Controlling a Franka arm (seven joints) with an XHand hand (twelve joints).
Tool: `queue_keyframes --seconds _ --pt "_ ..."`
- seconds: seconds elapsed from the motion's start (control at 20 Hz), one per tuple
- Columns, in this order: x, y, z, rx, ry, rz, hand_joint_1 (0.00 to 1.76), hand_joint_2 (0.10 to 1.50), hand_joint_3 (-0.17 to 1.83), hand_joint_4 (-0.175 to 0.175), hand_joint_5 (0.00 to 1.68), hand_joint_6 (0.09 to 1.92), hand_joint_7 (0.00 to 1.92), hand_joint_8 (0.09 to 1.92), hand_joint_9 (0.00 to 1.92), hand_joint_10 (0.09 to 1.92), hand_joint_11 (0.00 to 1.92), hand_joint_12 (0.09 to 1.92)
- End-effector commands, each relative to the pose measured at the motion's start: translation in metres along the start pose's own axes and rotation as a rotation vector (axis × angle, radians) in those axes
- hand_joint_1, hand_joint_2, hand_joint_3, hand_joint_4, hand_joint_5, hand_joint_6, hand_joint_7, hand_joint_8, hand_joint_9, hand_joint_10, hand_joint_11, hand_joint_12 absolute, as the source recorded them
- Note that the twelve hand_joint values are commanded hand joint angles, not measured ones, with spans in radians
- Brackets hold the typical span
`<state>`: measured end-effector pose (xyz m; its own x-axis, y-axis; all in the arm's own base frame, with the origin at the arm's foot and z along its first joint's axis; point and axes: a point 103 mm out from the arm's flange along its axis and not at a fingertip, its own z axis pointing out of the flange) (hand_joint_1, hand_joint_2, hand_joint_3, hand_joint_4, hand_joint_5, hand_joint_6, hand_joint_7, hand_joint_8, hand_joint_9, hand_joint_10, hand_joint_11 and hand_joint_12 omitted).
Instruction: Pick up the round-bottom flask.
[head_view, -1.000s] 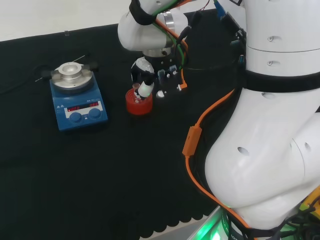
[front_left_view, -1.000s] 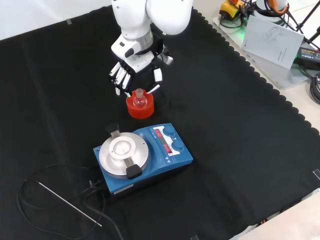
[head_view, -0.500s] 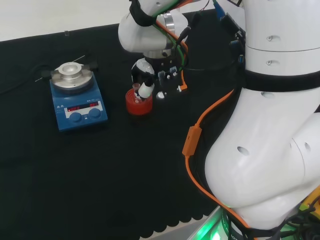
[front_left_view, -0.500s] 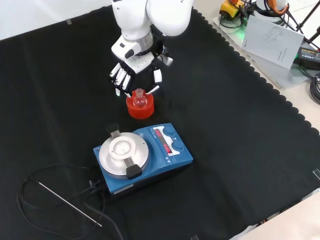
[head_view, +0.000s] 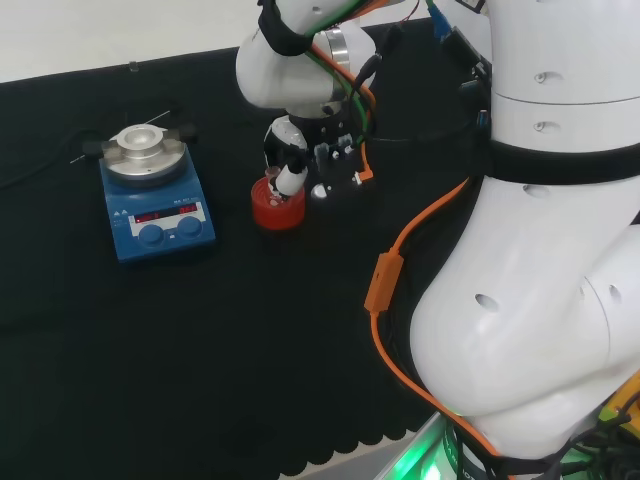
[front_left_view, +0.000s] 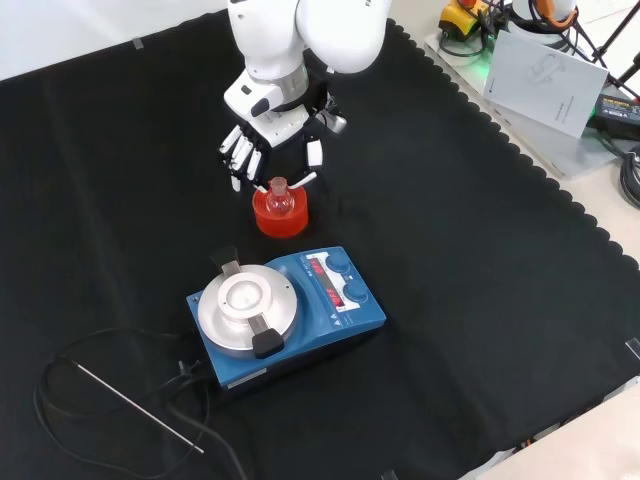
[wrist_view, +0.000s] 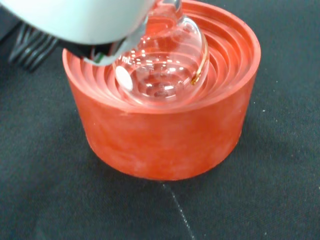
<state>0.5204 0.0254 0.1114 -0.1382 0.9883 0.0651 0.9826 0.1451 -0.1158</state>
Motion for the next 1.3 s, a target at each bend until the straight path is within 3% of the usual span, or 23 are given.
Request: queue_keyframes --seconds 0.05,0.15,0.35,0.6,0.85,1.3 --pt "0.001 0.001 0.000 -0.008 -0.014 0.007 1.06 0.54 0.98 0.043 0.96 0.99 0.53 0.62 0.69 0.59 0.37 1.29" --pt "0.001 0.001 0.000 -0.009 -0.011 0.012 1.06 0.69 0.76 0.121 1.02 1.03 0.54 0.62 0.70 0.58 0.39 1.28" --pt "0.000 0.002 0.000 -0.011 -0.016 0.019 1.07 0.76 0.66 0.144 1.04 1.04 0.54 0.62 0.71 0.57 0.41 1.27" --pt "-0.001 0.001 -0.003 -0.042 -0.037 0.036 1.08 0.73 0.70 0.112 1.07 1.03 0.57 0.61 0.74 0.56 0.45 1.25" --pt "-0.002 -0.001 -0.012 -0.085 -0.033 0.037 1.11 0.62 0.90 0.049 1.10 1.08 0.64 0.60 0.83 0.51 0.57 1.19" --pt "-0.008 -0.005 -0.052 -0.085 0.022 0.067 1.13 0.58 0.95 0.020 1.13 1.06 0.68 0.58 0.87 0.48 0.61 1.16"
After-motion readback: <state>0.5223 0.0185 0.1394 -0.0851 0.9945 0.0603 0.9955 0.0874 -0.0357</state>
